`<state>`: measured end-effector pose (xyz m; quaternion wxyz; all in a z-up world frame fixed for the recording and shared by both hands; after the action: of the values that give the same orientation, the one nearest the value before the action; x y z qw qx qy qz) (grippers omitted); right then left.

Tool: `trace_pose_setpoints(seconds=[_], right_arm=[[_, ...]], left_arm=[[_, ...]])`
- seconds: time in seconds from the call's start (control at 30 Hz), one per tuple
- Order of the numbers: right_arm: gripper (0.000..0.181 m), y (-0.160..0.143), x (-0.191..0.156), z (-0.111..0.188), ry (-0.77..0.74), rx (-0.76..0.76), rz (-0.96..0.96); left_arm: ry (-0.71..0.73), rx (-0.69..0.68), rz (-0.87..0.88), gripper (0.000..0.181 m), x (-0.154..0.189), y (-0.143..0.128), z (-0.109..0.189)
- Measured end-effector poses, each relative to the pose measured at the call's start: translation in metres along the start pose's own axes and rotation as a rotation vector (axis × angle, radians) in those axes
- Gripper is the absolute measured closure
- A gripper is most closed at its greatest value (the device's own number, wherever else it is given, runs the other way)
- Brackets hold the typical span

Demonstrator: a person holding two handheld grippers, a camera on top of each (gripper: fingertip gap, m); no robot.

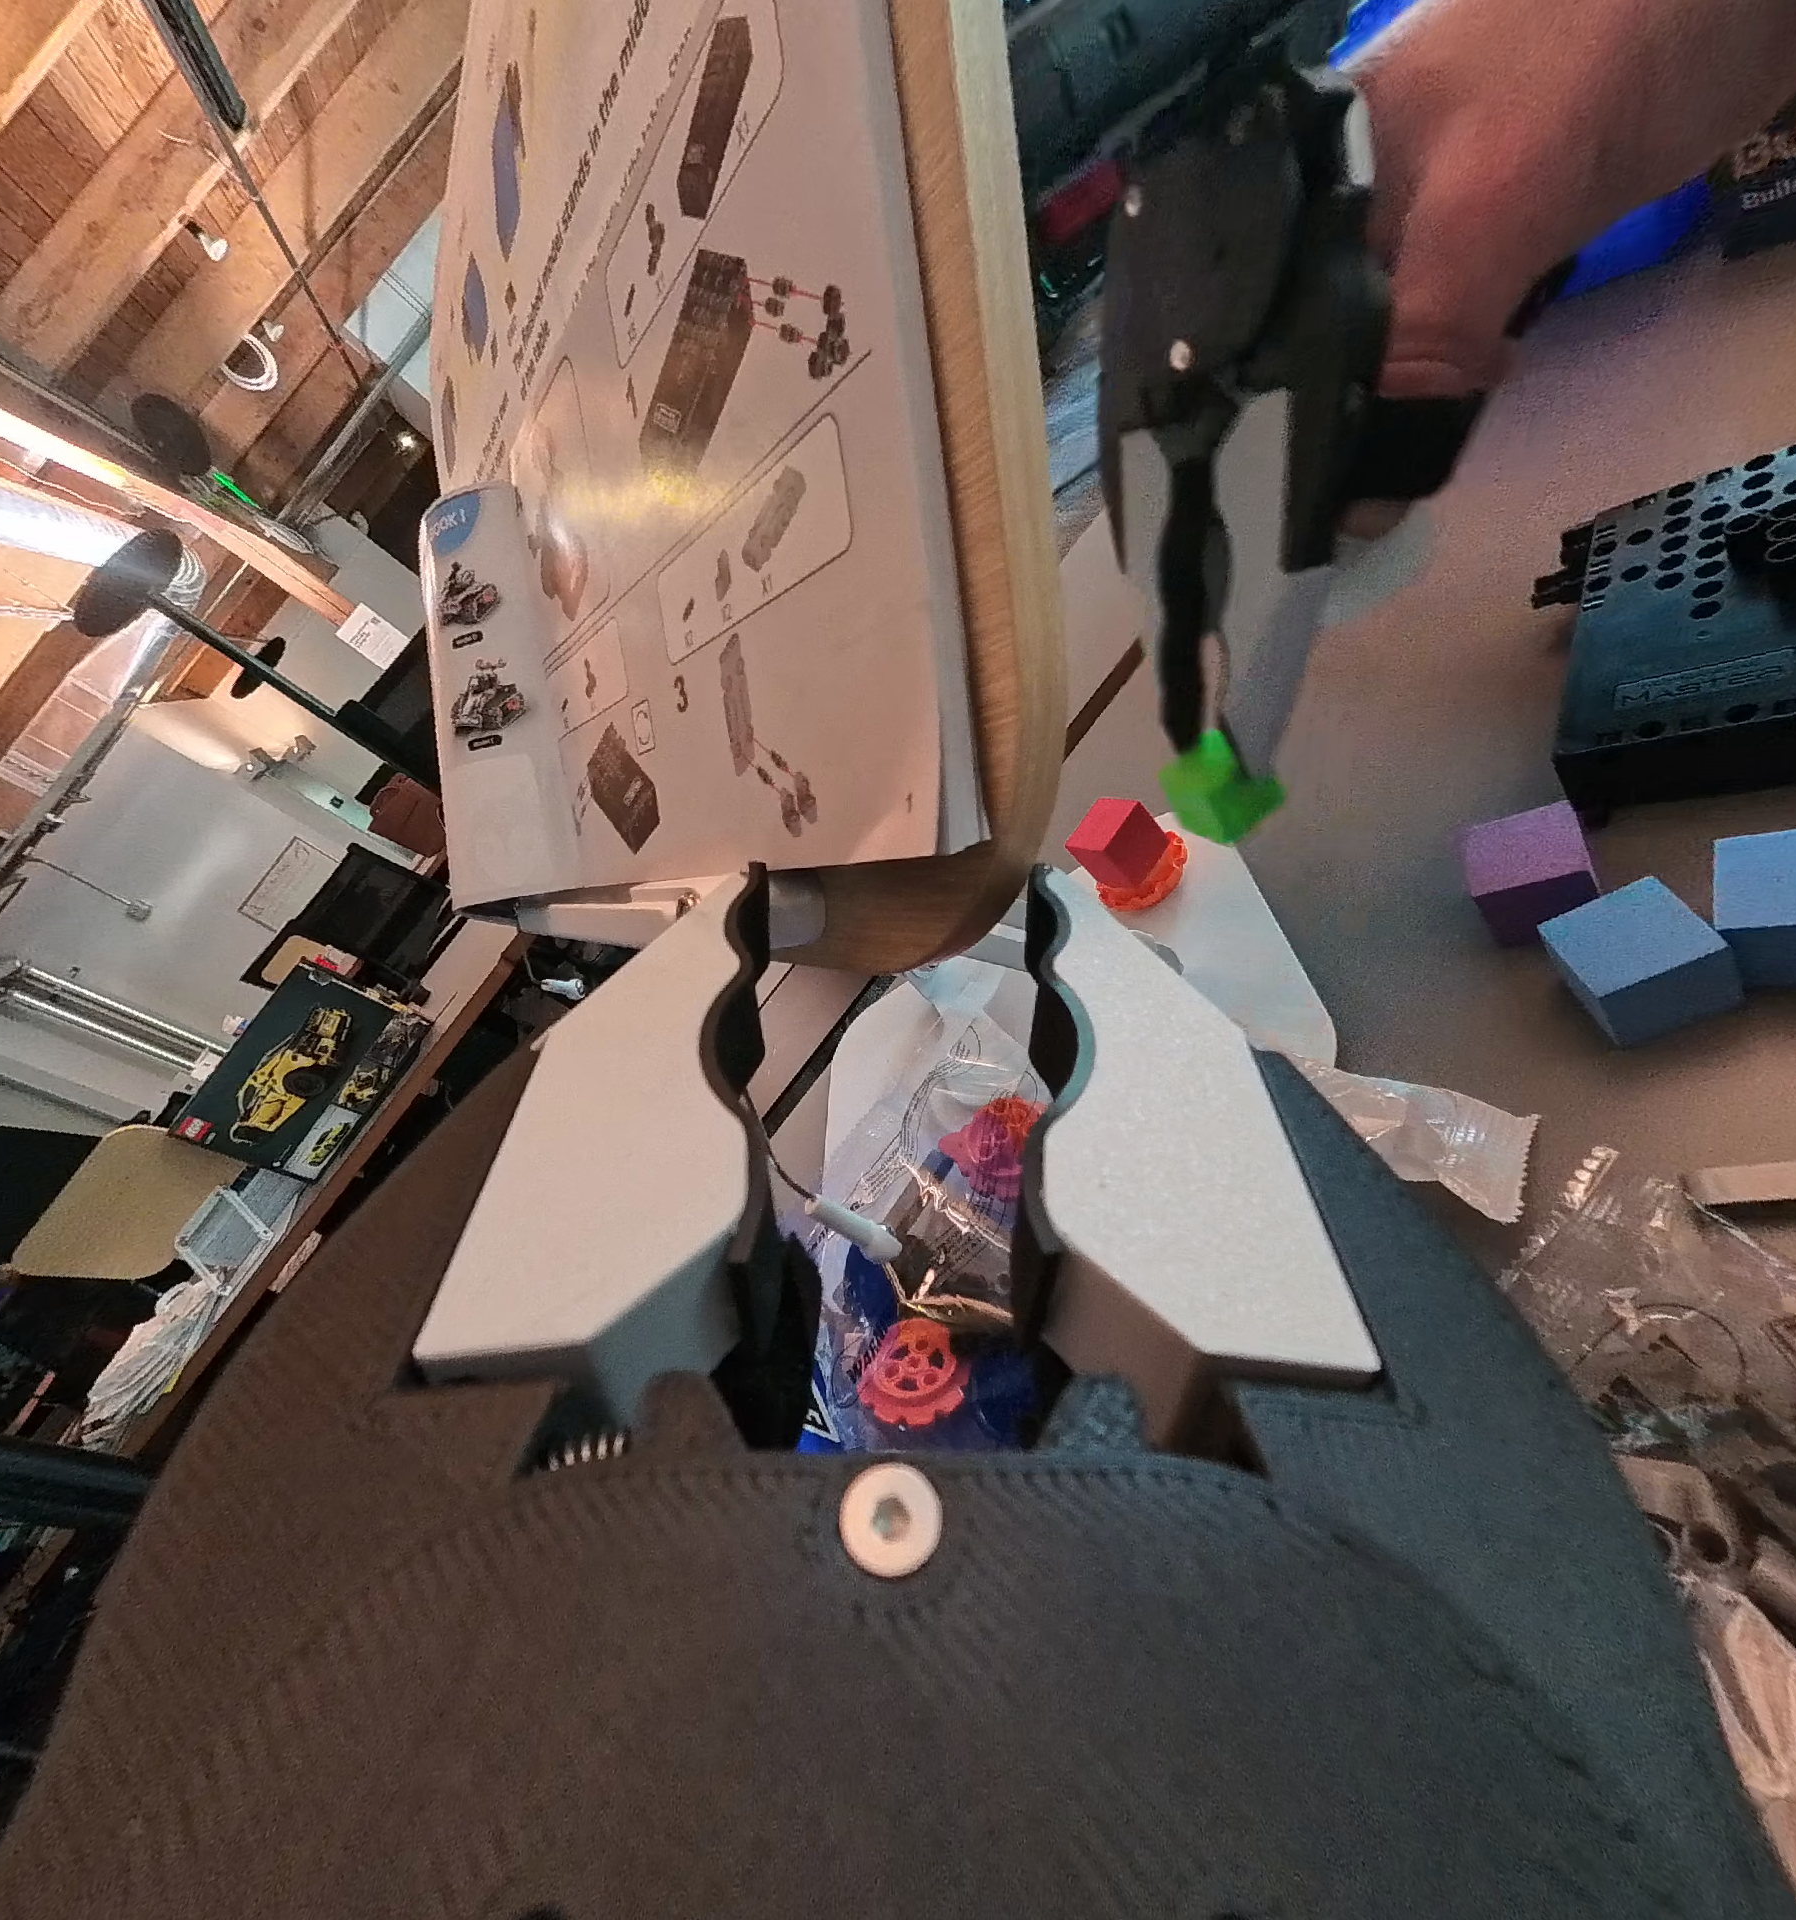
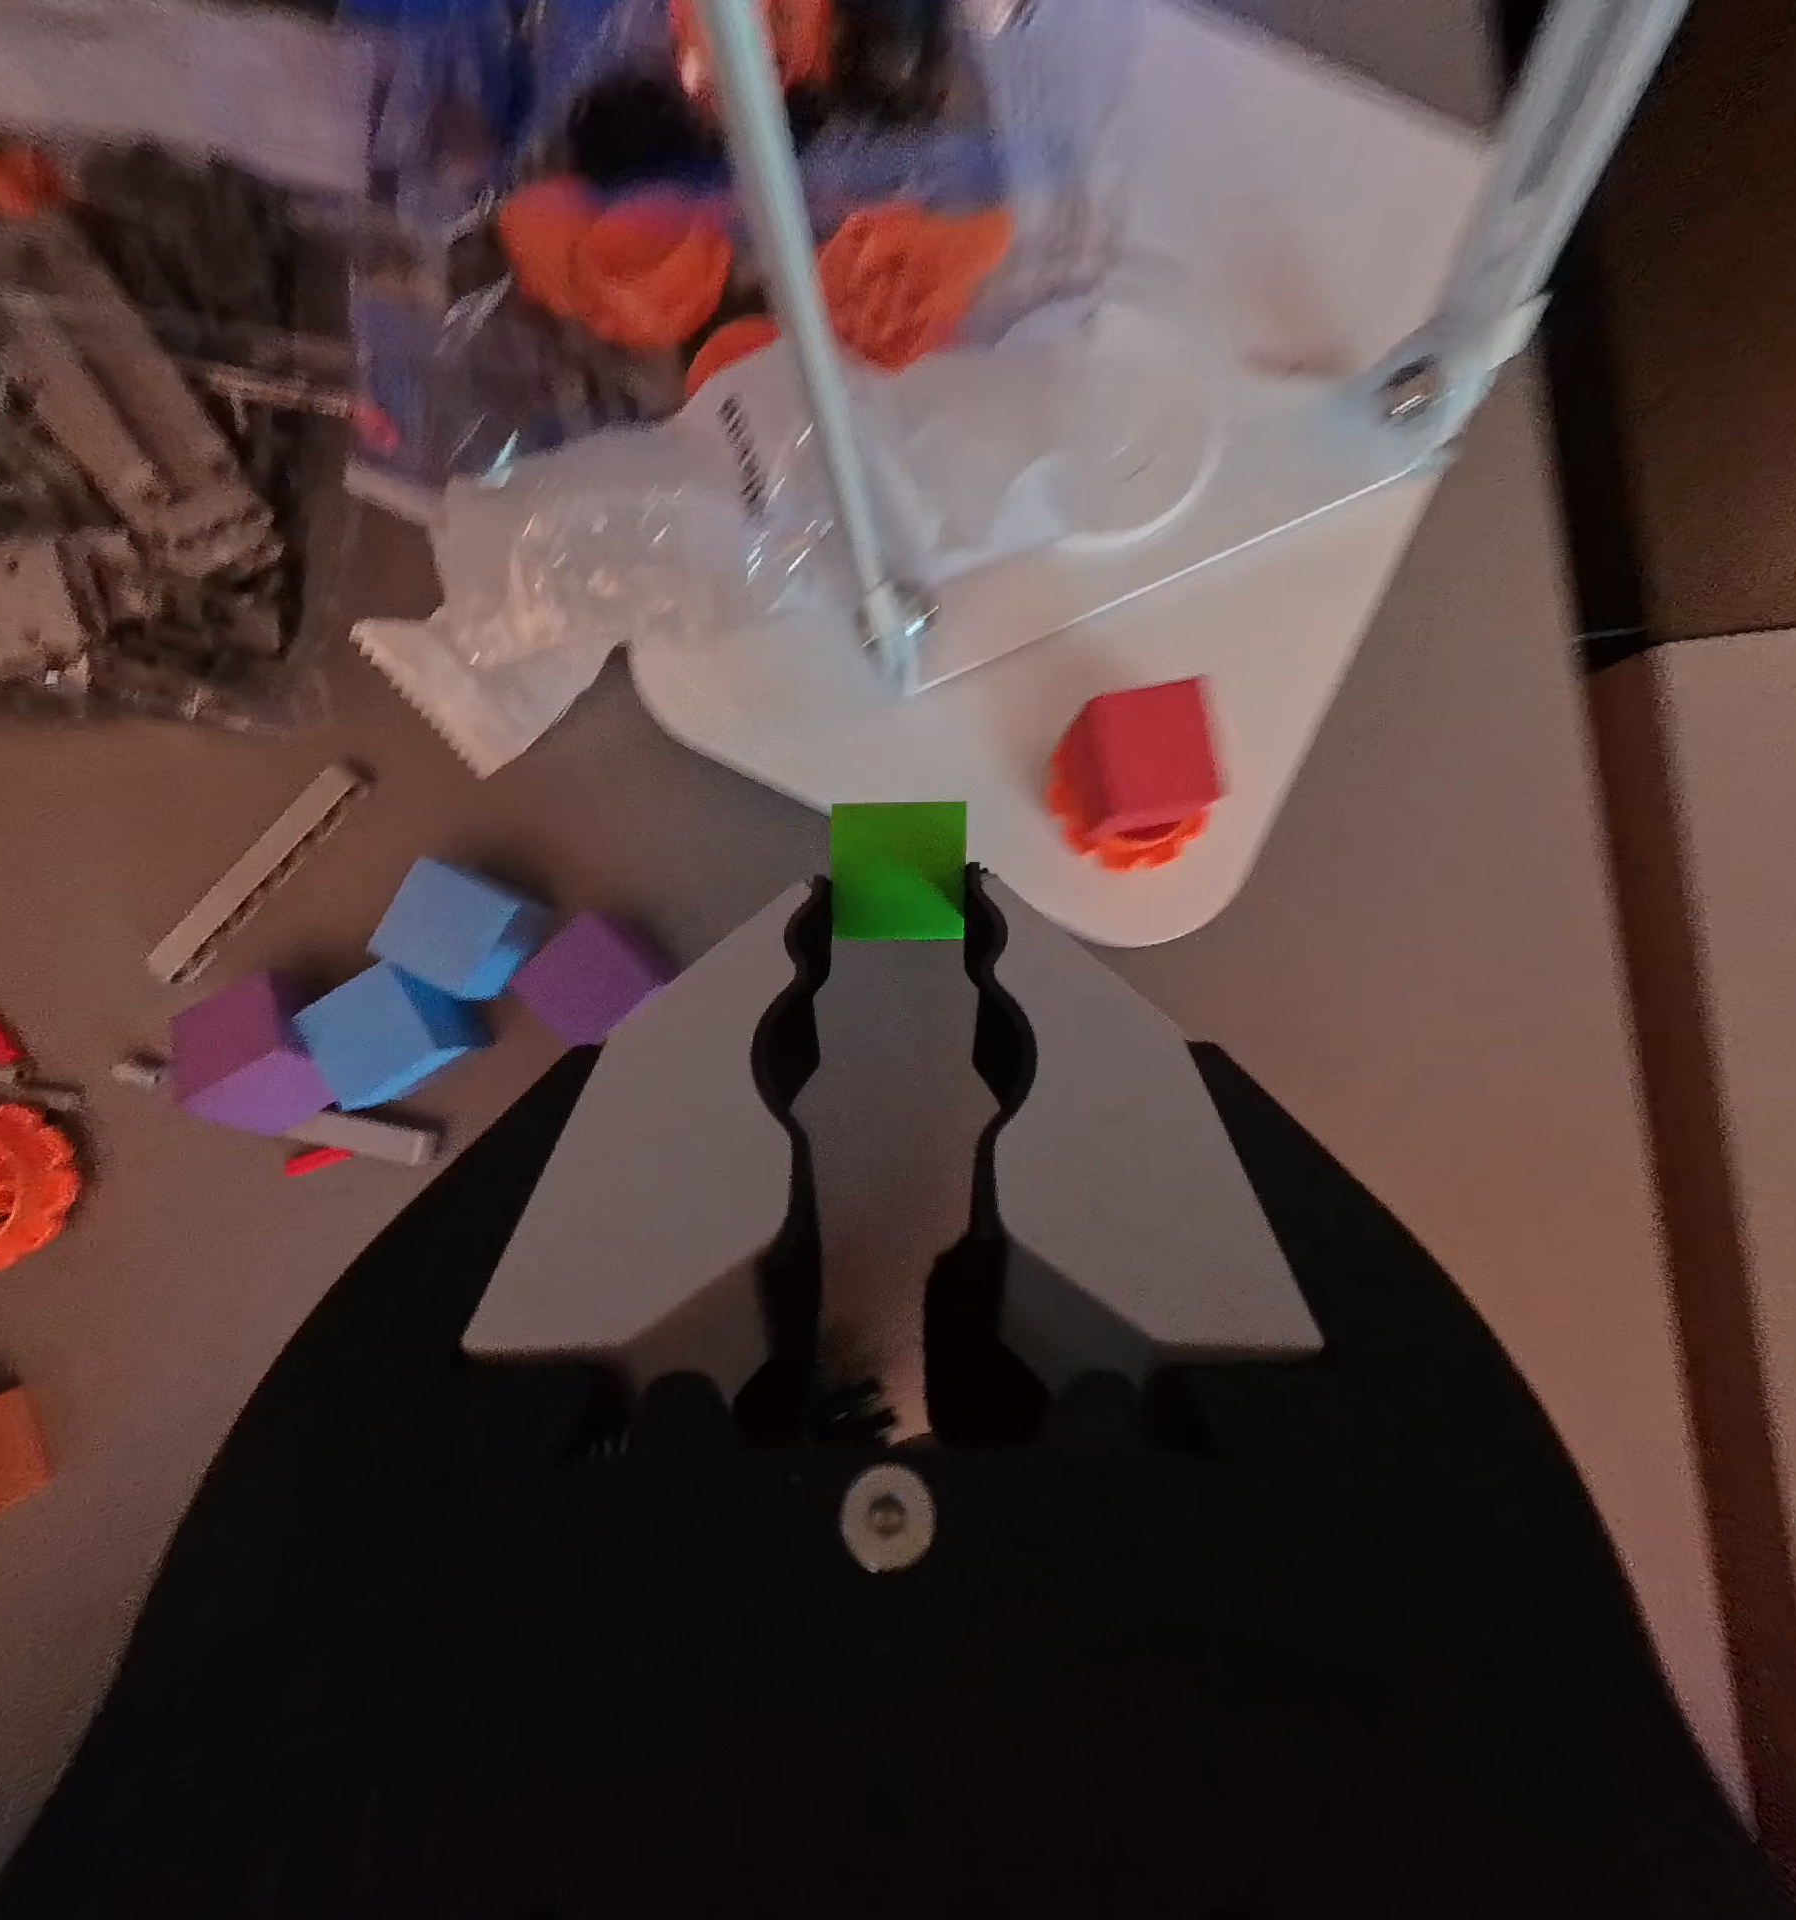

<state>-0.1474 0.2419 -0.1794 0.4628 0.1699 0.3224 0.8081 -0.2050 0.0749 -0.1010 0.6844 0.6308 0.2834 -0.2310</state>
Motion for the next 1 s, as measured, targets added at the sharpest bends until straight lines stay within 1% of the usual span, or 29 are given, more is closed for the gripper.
trace_pose_setpoints(seconds=[0.1, 0.2, 0.3, 0.6, 0.93, 1.0], right_arm=[[0.157, 0.016, 0.025, 0.01, -0.038, 0.055, -0.024], [0.157, 0.024, 0.044, 0.011, -0.048, 0.041, -0.039], [0.157, 0.027, 0.053, 0.005, -0.042, 0.016, -0.042], [0.157, 0.031, 0.054, -0.009, 0.007, -0.036, -0.046], [0.157, 0.031, 0.056, -0.01, -0.004, -0.071, -0.031], [0.153, 0.032, 0.057, -0.01, -0.001, -0.068, -0.035]], left_arm=[[0.001, -0.001, 0.0, 0.133, 0.0, -0.001, 0.0], [0.0, 0.0, 0.002, 0.133, 0.0, -0.001, 0.0], [-0.001, 0.0, 0.001, 0.133, 0.0, 0.0, 0.0], [-0.005, -0.001, 0.001, 0.133, 0.001, 0.0, 0.0], [-0.007, -0.001, -0.001, 0.133, 0.001, 0.0, -0.001], [-0.007, -0.001, -0.001, 0.132, 0.001, 0.0, 0.0]])
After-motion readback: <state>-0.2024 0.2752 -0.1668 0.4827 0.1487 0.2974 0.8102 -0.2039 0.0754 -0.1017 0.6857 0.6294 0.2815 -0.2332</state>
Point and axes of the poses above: each gripper's, where its closed fingertips meet, z back along the fingers, y out of its top, x = y × z across the jaws, the point moved 5 cm from there along z, back along the fingers, and after that the axes turned 7 degrees about x, right-handed, at the moved point
